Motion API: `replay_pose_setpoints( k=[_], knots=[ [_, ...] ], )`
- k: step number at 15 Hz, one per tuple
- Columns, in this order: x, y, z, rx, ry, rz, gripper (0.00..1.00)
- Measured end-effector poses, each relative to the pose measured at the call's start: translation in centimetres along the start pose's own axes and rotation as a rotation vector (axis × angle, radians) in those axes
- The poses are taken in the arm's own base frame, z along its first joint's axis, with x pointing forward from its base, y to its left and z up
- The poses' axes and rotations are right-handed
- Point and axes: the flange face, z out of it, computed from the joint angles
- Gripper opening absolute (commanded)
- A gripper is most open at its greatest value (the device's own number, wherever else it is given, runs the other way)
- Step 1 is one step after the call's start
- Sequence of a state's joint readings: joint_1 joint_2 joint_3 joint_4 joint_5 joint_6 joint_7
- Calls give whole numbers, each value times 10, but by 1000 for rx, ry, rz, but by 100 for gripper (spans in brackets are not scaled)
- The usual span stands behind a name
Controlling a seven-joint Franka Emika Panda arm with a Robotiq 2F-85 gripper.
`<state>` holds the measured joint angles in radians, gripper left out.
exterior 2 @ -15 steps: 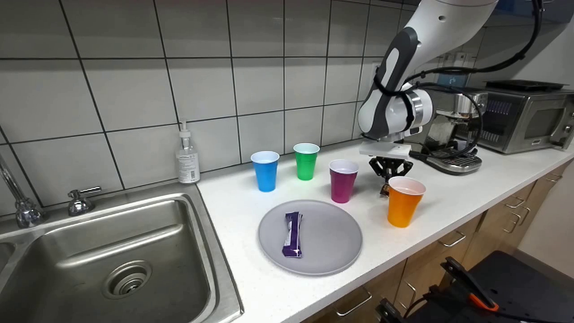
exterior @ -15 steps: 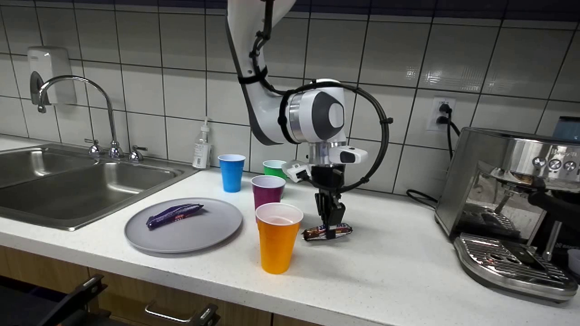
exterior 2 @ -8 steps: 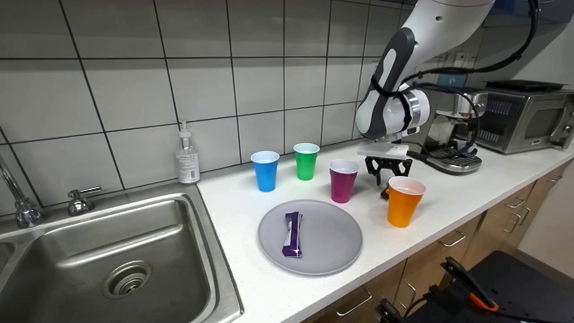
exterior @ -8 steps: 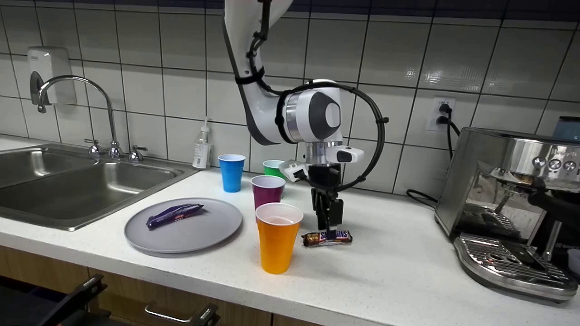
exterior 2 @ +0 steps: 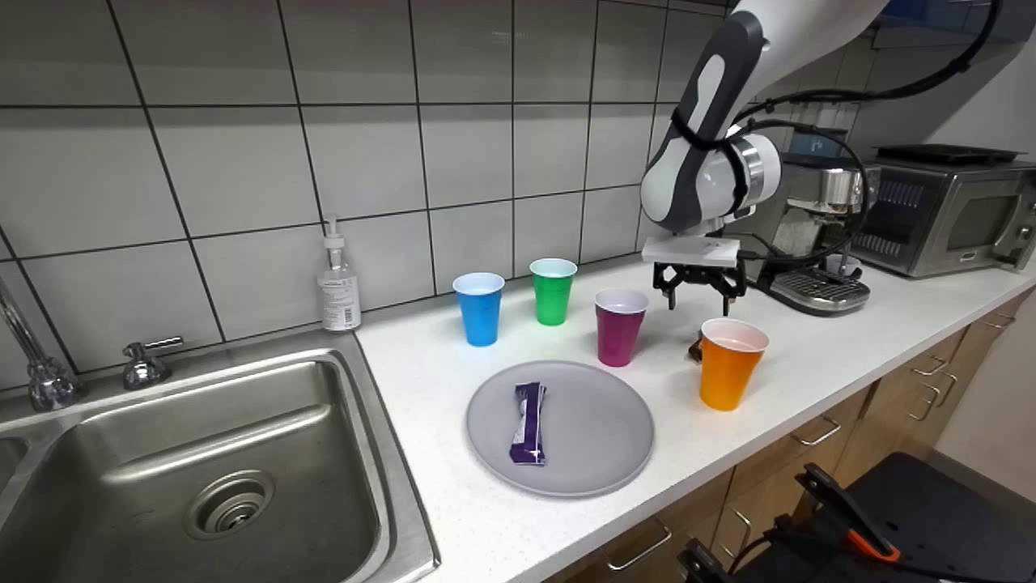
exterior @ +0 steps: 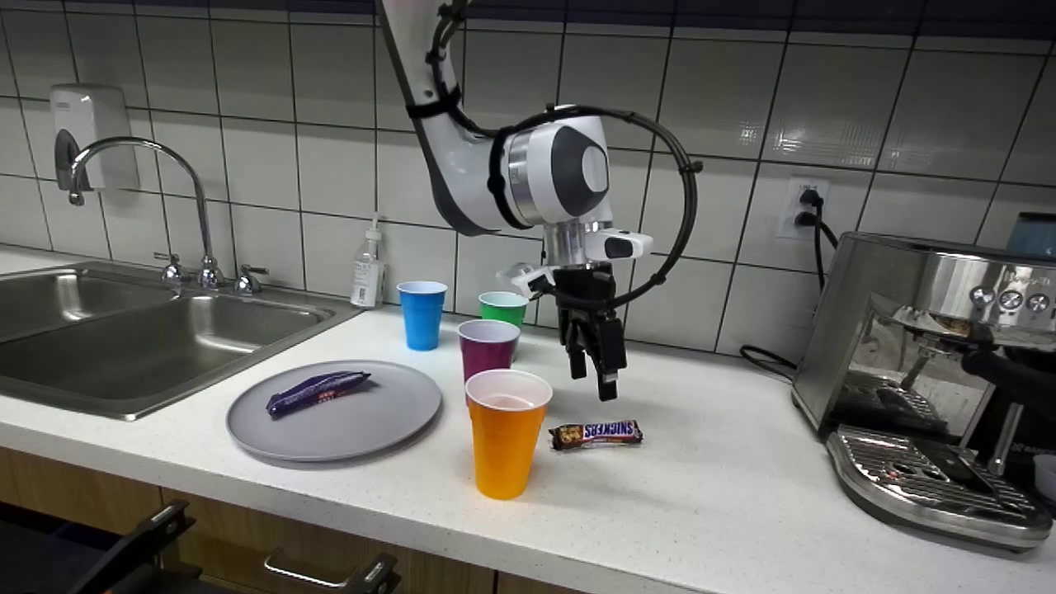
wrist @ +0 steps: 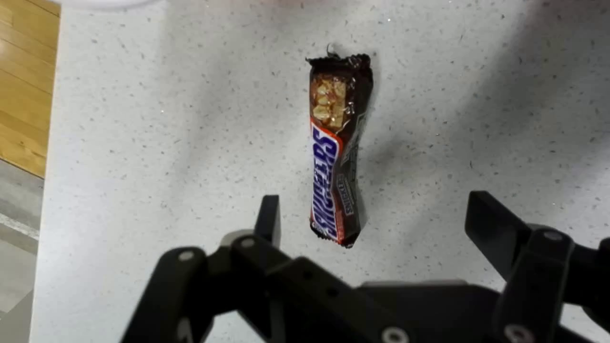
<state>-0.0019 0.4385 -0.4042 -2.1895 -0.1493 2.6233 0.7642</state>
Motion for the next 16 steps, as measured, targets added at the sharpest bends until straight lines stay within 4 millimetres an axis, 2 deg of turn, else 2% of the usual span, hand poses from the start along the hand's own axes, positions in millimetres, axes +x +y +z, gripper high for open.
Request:
replay_pose_setpoints(
  k=[5,10,13,16],
  knots=[
    [-8,17,-40,10,58,-62,100],
    [-27,29,-75,25,118,-143,100],
    [-48,24,-93,58,132,-190,100],
    [-74,6,-109,97,131,-237,100]
  ],
)
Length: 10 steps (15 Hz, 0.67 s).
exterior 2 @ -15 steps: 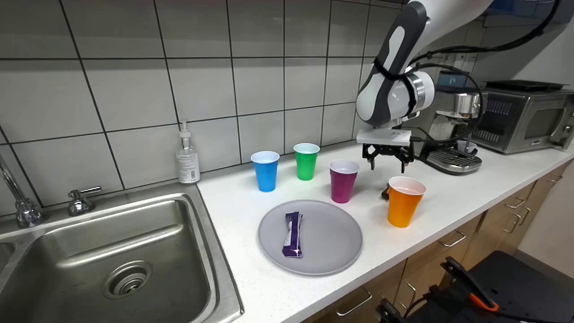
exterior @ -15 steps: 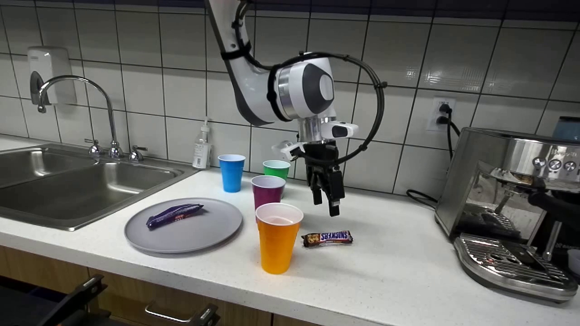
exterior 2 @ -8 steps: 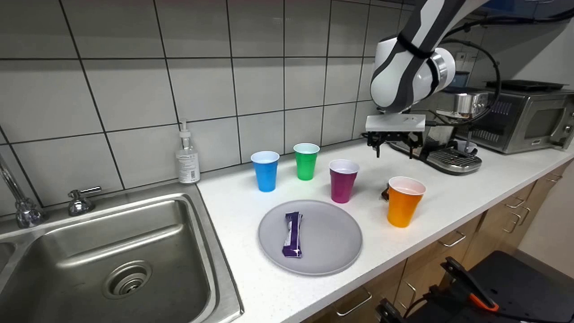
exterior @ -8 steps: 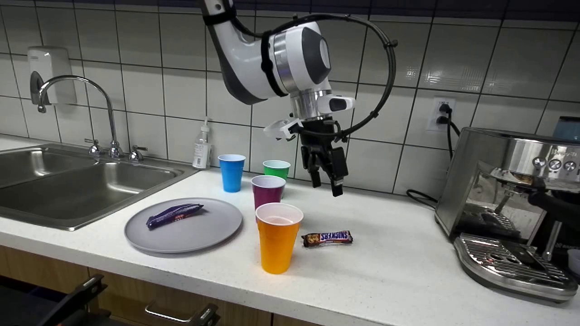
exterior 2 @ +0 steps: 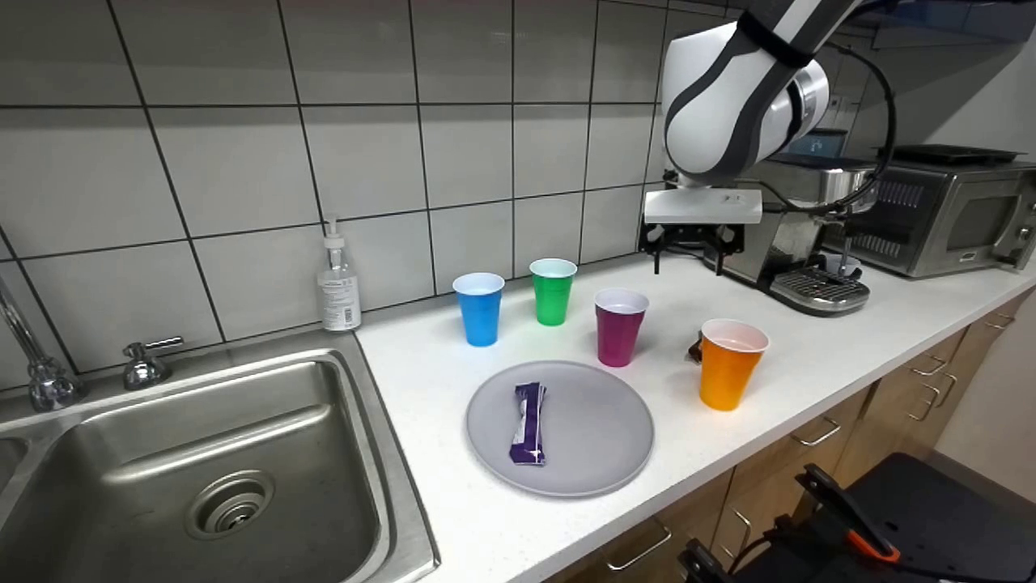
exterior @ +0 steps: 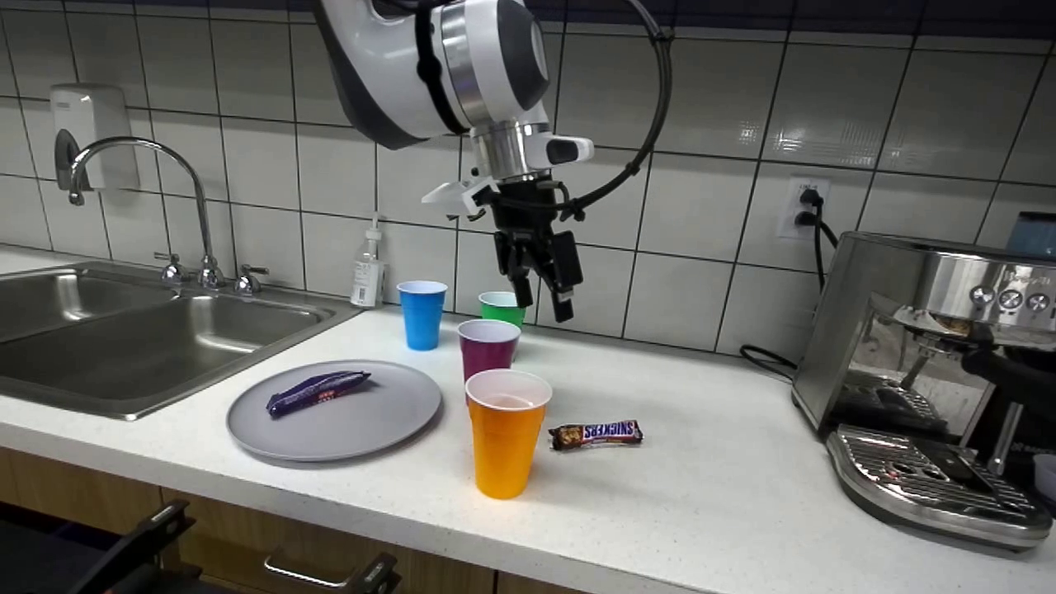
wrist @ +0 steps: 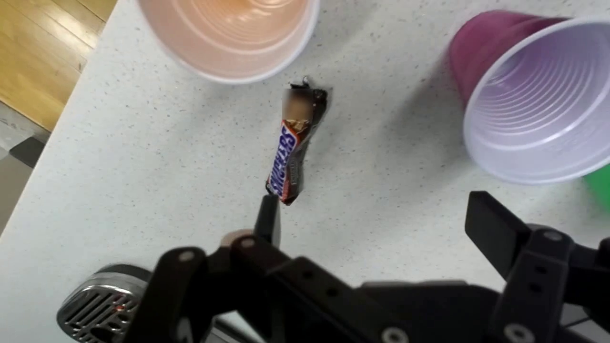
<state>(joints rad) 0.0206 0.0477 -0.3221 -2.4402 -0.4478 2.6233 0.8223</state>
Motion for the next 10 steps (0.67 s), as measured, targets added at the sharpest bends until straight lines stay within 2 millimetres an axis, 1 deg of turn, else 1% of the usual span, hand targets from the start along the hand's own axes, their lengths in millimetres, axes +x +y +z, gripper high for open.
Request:
replay_pose_setpoints(
  k=[6,10],
  knots=[
    [-40,-54,-19,75,-30,-82,100],
    [-61,-79,-25,109,-54,-132,100]
  ],
)
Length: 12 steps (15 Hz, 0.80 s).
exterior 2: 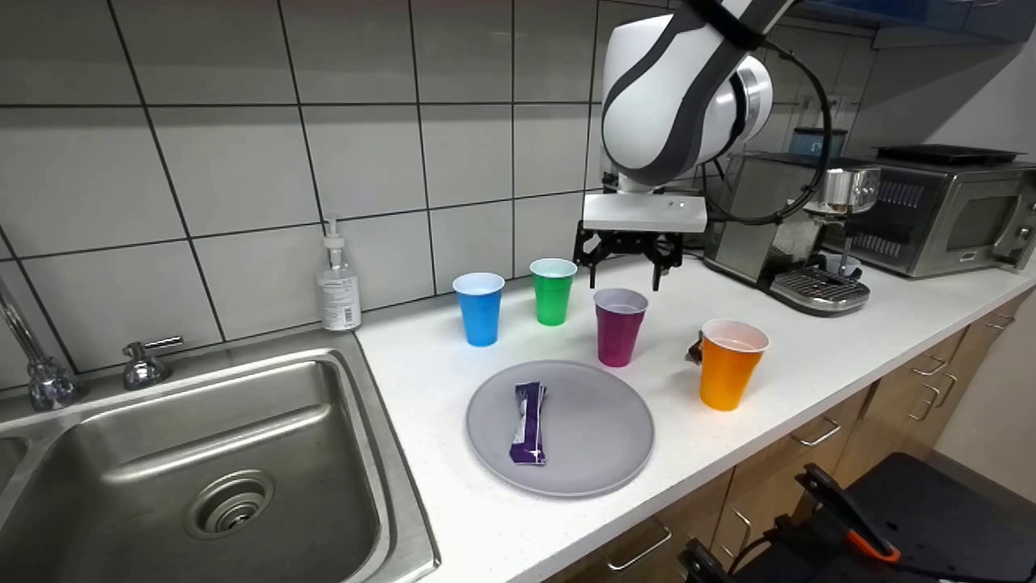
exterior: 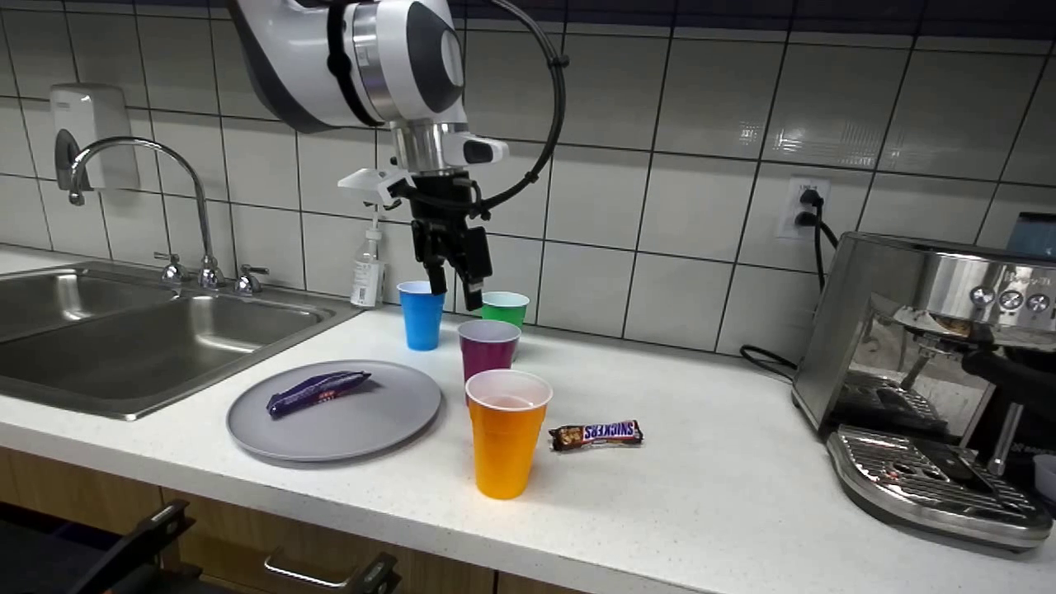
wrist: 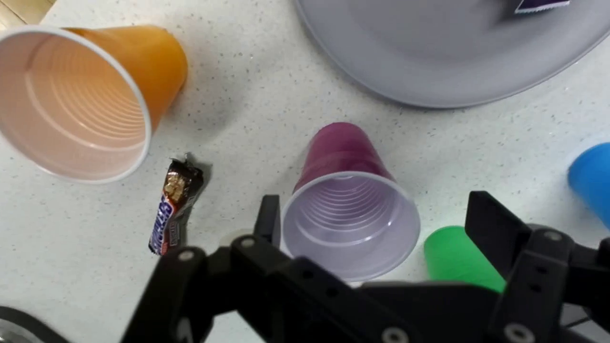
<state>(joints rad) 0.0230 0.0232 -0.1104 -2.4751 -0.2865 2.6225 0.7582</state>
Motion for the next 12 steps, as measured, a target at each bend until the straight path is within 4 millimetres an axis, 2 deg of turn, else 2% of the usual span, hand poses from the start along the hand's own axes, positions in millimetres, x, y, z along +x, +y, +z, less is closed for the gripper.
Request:
replay_pose_setpoints(
  k=[5,12],
  knots=[
    [-19,-24,9,27,-48,-52,100],
    [-44,-57,41,43,-114,-115,100]
  ],
)
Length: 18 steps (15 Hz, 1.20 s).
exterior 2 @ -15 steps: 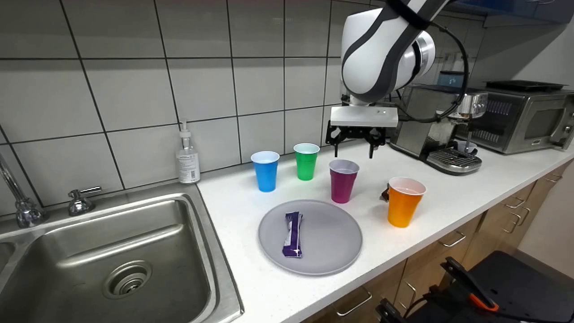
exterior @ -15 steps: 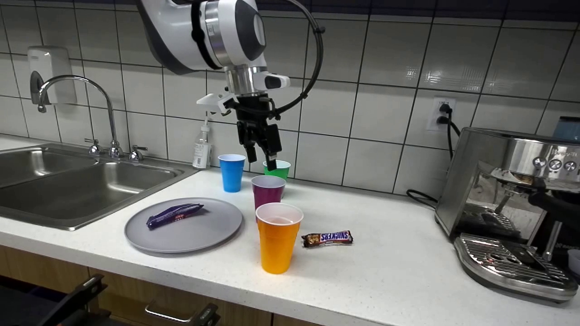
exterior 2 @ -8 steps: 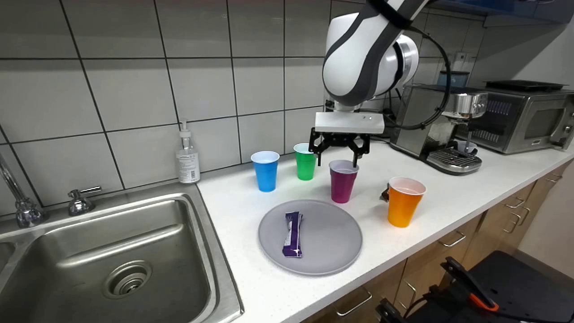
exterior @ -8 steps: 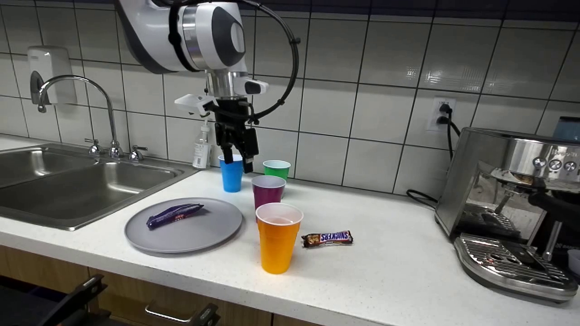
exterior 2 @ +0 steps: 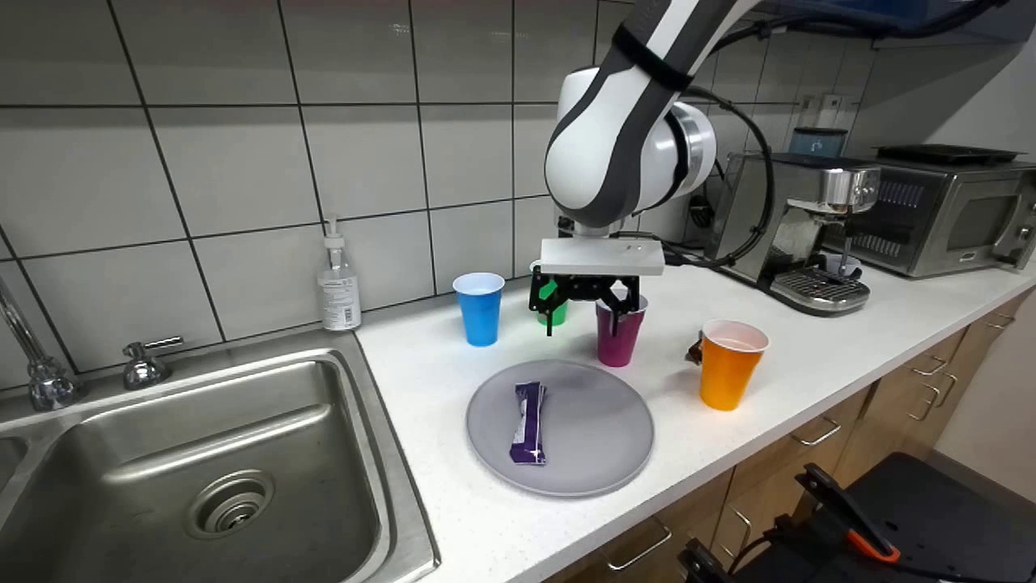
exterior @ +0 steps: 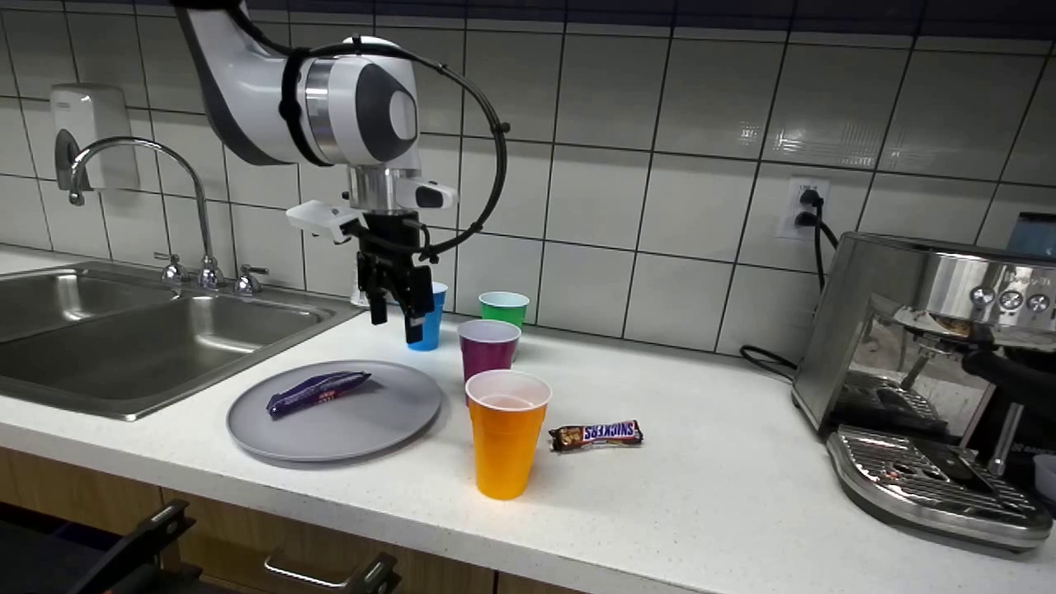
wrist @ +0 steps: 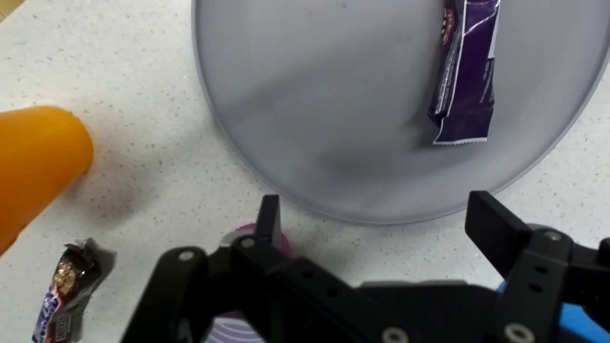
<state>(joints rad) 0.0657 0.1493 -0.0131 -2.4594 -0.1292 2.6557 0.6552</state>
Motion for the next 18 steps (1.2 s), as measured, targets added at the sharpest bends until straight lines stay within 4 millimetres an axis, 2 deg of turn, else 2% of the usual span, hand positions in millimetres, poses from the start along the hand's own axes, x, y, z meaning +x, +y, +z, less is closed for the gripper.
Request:
replay_pose_setpoints(
  k=[5,10,14,18],
  knots=[
    [-10,-23,25,-2,-34,-27,100],
    [-15,-38,40,-1,-55,-44,100],
    [-26,-61,61,-14,-81,-85,100],
    [-36,-81,73,-14,-99,-110,100]
  ],
)
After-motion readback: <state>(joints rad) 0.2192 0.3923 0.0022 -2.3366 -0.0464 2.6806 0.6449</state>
